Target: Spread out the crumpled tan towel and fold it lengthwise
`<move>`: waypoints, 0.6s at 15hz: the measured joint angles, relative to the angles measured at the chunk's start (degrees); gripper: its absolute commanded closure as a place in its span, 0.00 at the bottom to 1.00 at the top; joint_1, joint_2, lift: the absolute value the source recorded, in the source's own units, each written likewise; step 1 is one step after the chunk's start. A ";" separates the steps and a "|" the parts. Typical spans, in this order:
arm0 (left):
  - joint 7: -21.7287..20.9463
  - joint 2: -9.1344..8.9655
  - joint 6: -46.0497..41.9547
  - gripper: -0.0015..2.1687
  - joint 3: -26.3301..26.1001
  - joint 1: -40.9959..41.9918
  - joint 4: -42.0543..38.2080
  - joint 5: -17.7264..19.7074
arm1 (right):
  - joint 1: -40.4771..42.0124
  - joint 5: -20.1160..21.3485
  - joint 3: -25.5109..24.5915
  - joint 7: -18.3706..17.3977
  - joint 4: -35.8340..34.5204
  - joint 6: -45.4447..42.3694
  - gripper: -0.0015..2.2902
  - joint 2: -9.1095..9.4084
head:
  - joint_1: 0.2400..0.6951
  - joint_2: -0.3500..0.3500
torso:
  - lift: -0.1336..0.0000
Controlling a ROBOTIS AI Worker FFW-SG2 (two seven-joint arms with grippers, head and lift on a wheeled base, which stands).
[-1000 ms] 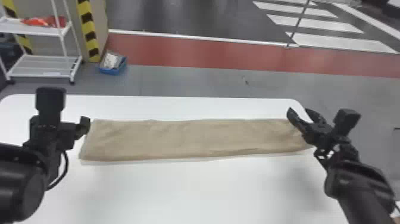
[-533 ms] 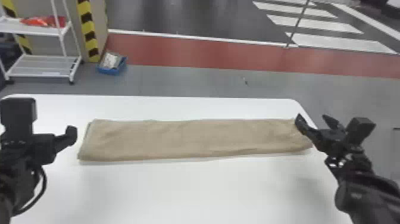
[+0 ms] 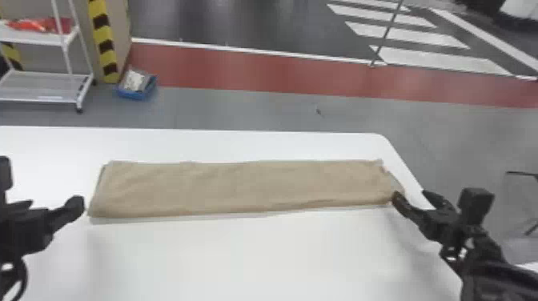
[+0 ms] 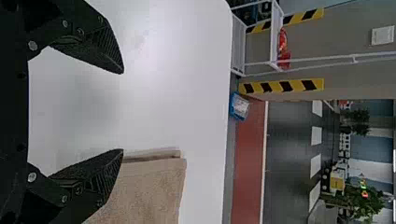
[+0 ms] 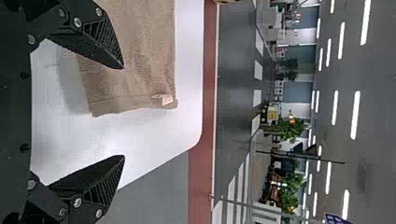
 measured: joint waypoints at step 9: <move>-2.64 -0.30 -0.10 0.16 -0.73 -0.88 1.63 -0.24 | 0.73 -1.34 -0.76 3.38 -0.39 2.30 0.13 -0.40 | 1.00 0.09 | 0.07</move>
